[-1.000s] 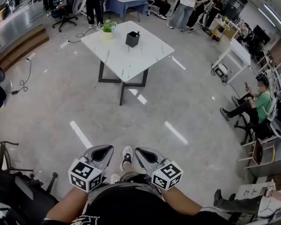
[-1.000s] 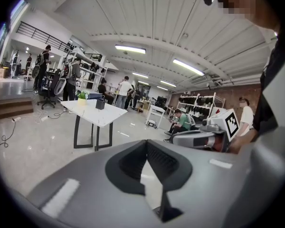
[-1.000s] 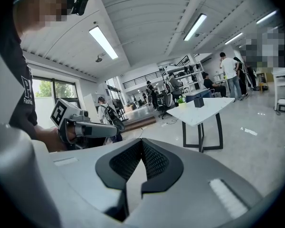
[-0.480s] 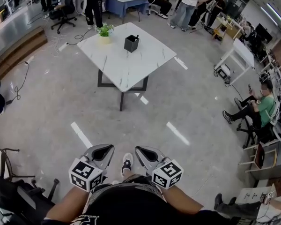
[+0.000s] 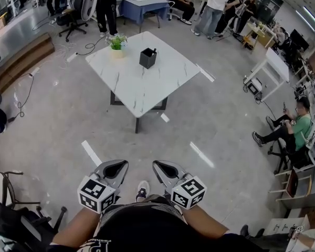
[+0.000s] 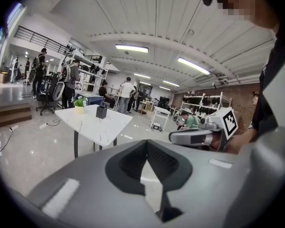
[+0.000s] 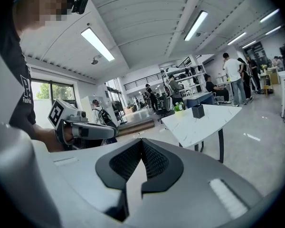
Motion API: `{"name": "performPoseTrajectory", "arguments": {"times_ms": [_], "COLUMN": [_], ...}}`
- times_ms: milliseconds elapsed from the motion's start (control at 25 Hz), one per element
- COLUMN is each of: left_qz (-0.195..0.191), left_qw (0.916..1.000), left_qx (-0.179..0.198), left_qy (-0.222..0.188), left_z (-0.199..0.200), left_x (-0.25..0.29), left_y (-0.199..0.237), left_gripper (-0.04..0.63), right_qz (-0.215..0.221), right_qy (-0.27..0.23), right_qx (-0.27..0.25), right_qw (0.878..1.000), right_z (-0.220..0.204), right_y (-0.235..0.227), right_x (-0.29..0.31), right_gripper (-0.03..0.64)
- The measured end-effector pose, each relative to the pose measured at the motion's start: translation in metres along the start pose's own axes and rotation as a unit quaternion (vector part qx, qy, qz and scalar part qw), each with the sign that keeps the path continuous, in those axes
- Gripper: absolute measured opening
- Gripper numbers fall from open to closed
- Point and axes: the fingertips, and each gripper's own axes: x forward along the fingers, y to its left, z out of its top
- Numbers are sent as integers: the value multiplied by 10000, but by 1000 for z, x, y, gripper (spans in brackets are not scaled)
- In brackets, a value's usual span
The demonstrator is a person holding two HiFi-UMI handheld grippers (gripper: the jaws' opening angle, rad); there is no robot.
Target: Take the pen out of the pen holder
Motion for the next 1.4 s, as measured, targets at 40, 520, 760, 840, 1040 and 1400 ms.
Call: {"name": "performPoseTrajectory", "arguments": {"times_ms": [40, 520, 760, 840, 1040, 1400], "left_qz": [20, 278, 440, 426, 384, 327], "left_qw": [10000, 9994, 9989, 9990, 9992, 9993], "left_qx": [7, 26, -40, -29, 52, 117], "left_qy": [-12, -185, -142, -138, 1, 102], "left_z": [4, 38, 38, 42, 42, 43], "left_x": [5, 58, 71, 75, 85, 89], "left_y": [3, 20, 28, 25, 18, 13], "left_gripper": [57, 57, 57, 57, 57, 57], "right_qz": [19, 271, 420, 419, 372, 313], "right_qy": [-17, -41, -5, 15, -10, -68], "right_qx": [-19, -154, -149, -122, 13, 114], "right_qw": [10000, 9995, 9990, 9990, 9993, 9994], "right_z": [5, 35, 38, 38, 36, 35], "right_y": [-5, -61, -75, -80, -92, -98], "right_x": [3, 23, 30, 29, 24, 17], "right_gripper": [0, 0, 0, 0, 0, 0]}}
